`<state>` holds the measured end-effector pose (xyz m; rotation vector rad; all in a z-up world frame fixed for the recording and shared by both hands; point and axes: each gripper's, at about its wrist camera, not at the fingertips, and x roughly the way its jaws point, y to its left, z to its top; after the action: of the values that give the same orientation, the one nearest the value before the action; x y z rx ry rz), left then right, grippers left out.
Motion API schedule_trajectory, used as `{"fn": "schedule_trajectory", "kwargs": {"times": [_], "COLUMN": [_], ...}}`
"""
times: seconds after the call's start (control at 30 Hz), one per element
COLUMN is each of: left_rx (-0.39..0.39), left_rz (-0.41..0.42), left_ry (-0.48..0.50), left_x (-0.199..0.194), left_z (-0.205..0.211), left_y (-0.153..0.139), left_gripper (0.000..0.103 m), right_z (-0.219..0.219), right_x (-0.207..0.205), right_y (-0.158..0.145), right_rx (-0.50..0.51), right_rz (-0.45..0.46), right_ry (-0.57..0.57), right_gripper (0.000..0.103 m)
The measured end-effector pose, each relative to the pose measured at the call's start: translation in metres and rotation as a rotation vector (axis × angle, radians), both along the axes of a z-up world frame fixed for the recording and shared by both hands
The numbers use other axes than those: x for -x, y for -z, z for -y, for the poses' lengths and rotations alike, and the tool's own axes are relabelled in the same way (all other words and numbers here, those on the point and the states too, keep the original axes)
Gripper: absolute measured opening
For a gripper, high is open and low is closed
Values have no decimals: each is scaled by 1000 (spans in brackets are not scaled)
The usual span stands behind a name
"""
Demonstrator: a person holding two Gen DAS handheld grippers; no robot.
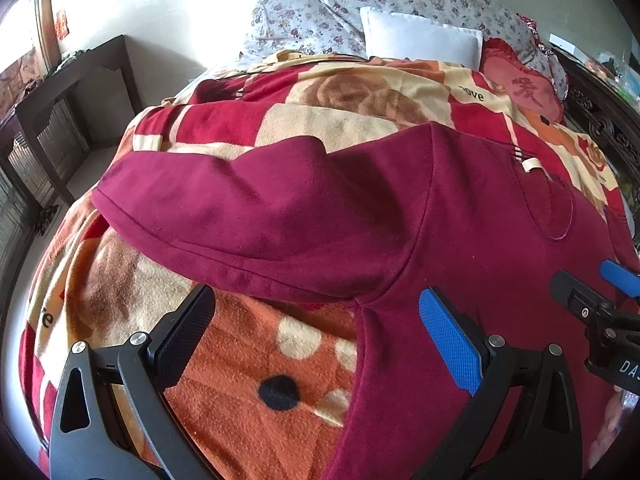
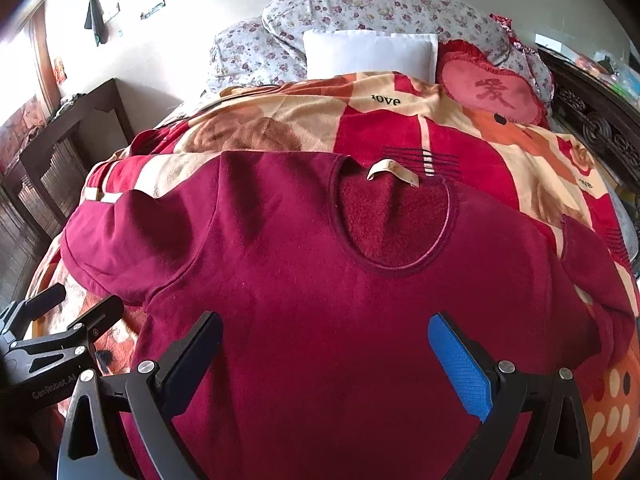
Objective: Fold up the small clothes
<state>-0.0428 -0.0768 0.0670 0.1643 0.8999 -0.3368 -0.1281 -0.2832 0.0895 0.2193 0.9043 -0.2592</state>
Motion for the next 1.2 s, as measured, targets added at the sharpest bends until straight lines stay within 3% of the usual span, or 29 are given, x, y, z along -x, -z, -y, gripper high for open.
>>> {"fn": "schedule_trajectory", "kwargs": {"times": [0.57,0.87,1.2], "left_rx": [4,65,43], "left_rz": [-15,-45,-48], "left_ry": [-24,-186,-303], "left_x": [-13,-57,-97], "left_z": [-11,-76,-141], "left_y": [3,-10,-7], "left_gripper": [102,102,102], "right_z": [-3,-10,-21], "right_x": [-11,-15,-21], "right_y": [7,8,9], "right_rx": [-24,-48,-54], "right_rz": [-17,-13,-20], "right_ry": [1,-21,-56], "right_gripper": [102,102,102]}}
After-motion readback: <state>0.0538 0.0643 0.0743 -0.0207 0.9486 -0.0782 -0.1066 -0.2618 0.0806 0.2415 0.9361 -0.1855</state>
